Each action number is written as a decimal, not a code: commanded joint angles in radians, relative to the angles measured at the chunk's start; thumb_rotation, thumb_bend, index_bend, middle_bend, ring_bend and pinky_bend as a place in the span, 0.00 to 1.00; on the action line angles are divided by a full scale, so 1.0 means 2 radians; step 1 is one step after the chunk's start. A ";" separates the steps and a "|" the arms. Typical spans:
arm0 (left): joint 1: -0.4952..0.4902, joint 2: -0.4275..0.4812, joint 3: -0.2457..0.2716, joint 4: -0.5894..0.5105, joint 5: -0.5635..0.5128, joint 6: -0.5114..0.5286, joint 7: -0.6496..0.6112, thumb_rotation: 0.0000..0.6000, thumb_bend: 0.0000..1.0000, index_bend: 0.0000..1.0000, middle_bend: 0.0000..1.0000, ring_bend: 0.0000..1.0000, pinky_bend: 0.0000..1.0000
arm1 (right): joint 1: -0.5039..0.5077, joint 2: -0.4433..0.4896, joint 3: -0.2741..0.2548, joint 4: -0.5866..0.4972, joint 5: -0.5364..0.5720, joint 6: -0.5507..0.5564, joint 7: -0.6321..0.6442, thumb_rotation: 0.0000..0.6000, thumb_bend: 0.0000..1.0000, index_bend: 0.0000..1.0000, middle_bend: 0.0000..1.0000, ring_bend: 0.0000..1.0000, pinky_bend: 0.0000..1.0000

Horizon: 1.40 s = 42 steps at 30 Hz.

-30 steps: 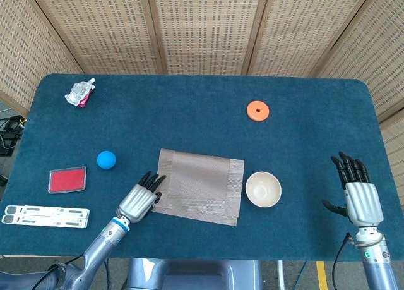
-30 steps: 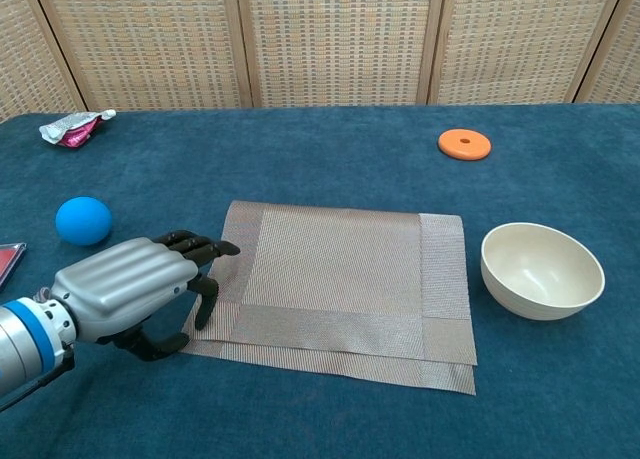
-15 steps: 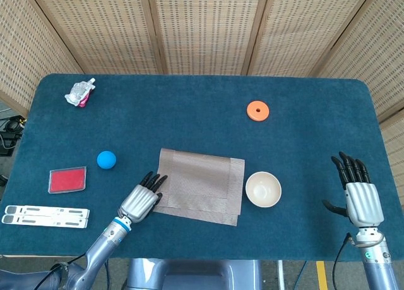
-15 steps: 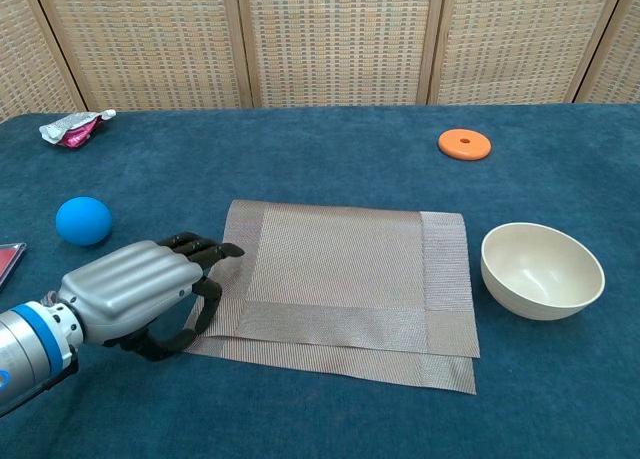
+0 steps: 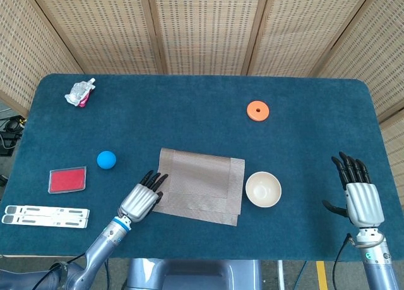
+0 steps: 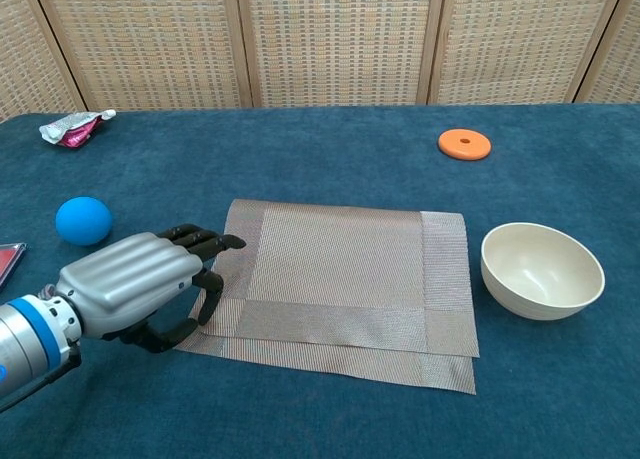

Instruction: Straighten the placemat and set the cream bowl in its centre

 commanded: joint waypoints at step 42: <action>-0.245 -0.034 -0.218 0.240 -0.151 -0.131 0.033 1.00 0.55 0.53 0.00 0.00 0.00 | 0.008 -0.009 0.033 0.039 0.061 -0.019 -0.011 1.00 0.12 0.07 0.00 0.00 0.00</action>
